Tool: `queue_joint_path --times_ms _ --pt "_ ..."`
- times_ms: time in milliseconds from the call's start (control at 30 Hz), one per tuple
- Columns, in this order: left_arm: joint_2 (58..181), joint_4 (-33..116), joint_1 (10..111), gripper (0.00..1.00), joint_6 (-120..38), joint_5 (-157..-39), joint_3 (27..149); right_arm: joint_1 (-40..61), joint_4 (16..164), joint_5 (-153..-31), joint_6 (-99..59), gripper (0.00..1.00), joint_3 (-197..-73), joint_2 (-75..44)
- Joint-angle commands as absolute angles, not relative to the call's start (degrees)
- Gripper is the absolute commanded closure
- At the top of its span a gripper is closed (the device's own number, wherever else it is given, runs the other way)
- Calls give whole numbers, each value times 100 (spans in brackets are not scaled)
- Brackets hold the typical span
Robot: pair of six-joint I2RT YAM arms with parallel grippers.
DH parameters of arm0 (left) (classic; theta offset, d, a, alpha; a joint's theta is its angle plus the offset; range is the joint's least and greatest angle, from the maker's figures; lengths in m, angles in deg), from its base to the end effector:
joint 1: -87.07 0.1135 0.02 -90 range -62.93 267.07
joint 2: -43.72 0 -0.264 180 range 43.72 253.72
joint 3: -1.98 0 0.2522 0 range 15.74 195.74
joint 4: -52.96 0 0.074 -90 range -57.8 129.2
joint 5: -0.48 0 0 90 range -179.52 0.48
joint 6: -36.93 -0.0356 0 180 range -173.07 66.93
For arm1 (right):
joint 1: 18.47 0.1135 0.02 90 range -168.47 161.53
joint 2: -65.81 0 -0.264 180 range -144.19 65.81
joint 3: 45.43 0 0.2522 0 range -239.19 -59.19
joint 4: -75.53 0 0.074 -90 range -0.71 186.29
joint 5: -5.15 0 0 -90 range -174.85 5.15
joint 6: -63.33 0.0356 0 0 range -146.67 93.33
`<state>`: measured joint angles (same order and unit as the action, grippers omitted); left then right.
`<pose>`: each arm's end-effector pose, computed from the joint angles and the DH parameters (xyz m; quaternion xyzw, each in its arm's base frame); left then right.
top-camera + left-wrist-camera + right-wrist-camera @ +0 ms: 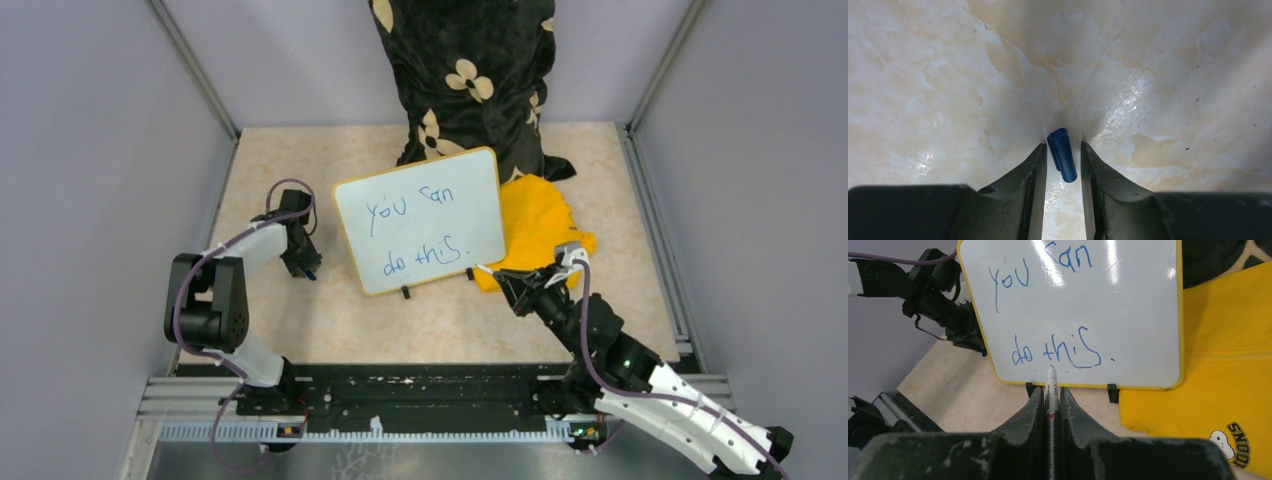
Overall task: Write a sentence on the whiteboard
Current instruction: Close the whiteboard marker at the center of the board.
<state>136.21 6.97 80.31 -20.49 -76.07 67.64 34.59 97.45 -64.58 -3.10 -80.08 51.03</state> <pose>0.2876 -0.0257 0.1596 -0.2364 0.9532 0.0591 0.1787 0.0755 0.0799 0.2627 -0.0621 0.7162 0.3244 0.6148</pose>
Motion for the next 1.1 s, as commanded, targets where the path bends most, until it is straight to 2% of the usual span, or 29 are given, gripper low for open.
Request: queue_joint_path --times_ms 0,200,300,333,500,800,933,1067 --pt "14040 12 7937 67 -1837 -7963 6256 3435 9499 -6491 -347 100 -8000 5254" --pt "14040 100 7943 83 -1854 -7909 6215 3435 9561 -6469 -349 100 -8024 5277" --pt "14008 135 7952 98 -1834 -7869 6197 3431 9583 -6456 -346 100 -8039 5272" --pt "13960 128 7952 100 -1794 -7758 6191 3435 9582 -6455 -350 100 -8045 5265" --pt "13283 26 8070 100 -1730 -7494 6297 3440 9623 -6446 -363 100 -8123 5211" --pt "11615 -688 8171 100 -2032 -7375 7327 3436 9632 -6532 -395 100 -8467 4898" --pt "10756 -414 8171 100 -2181 -7966 7706 3435 9451 -6552 -458 100 -8761 4729" --pt "9867 660 8171 100 -2241 -9038 7734 3435 9190 -6611 -642 100 -9282 4176"
